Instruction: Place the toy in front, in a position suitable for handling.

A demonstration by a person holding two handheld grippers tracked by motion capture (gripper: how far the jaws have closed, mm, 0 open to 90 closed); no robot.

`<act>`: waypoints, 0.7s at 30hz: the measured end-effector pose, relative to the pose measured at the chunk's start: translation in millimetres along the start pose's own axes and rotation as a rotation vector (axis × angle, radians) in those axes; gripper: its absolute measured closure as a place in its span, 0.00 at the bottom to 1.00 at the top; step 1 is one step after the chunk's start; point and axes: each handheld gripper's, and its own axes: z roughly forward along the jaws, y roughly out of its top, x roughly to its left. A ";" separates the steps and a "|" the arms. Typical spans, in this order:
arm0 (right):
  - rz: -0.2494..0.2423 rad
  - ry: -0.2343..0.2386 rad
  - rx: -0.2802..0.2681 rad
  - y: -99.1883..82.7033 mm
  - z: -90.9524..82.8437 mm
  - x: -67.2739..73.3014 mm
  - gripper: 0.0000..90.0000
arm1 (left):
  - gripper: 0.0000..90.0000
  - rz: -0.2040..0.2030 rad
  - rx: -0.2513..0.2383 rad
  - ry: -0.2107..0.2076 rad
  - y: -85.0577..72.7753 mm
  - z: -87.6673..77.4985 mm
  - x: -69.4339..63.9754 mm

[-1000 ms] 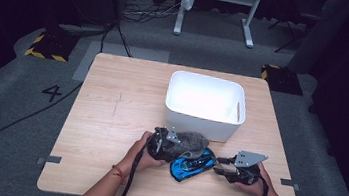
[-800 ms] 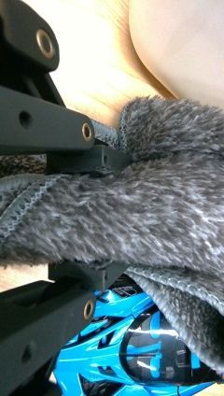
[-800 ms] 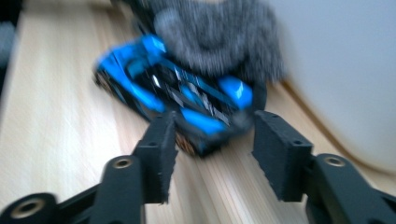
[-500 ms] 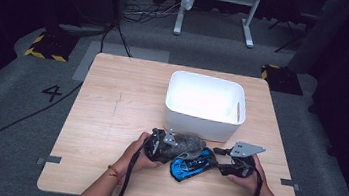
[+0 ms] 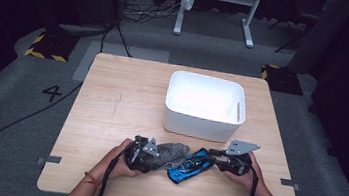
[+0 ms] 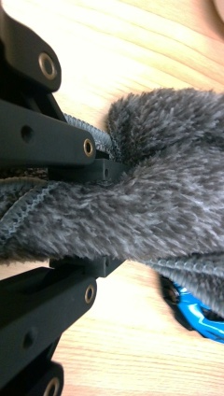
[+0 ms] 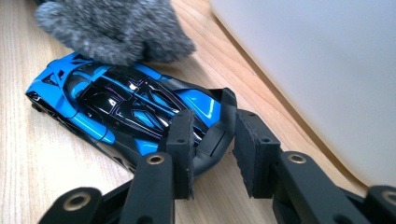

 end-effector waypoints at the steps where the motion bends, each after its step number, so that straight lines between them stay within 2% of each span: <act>1: 0.000 0.000 0.000 0.0 0.0 0.0 0.77 | 0.75 0.000 0.000 0.000 0.0 0.0 0.0; 5: 0.009 0.003 -0.011 -1.7 -1.1 -1.1 0.79 | 0.74 -0.031 -0.029 0.004 -1.4 1.3 1.4; 7: 0.005 -0.001 -0.013 -2.1 -1.4 -0.8 0.79 | 0.73 -0.067 -0.056 0.025 7.0 8.3 4.6; 9: 0.005 -0.004 -0.014 -2.3 -1.4 -0.5 0.79 | 0.73 -0.079 -0.072 0.027 11.1 11.4 6.1; 10: 0.002 -0.006 -0.016 -2.5 -1.4 -0.2 0.79 | 0.73 -0.092 -0.104 0.014 20.5 16.7 8.8; 11: 0.002 -0.006 -0.016 -2.5 -1.4 -0.2 0.79 | 0.73 -0.092 -0.104 0.014 20.5 16.7 8.8; 12: 0.001 -0.007 -0.017 -2.8 -1.4 -0.1 0.79 | 0.74 -0.082 -0.111 0.008 27.1 19.8 10.0; 14: 0.001 -0.005 -0.018 -2.8 -1.4 -0.2 0.79 | 0.74 -0.079 -0.115 0.010 37.6 25.4 11.7; 16: 0.001 -0.004 -0.021 -3.4 -1.4 -0.3 0.79 | 0.74 -0.084 -0.119 -0.005 48.6 33.0 14.4; 17: 0.001 -0.003 -0.022 -3.5 -1.4 -0.4 0.79 | 0.74 -0.076 -0.112 0.003 53.2 37.0 14.7; 21: -0.002 -0.006 -0.023 -4.0 -1.7 -0.8 0.79 | 0.74 -0.075 -0.101 0.001 59.6 43.5 16.1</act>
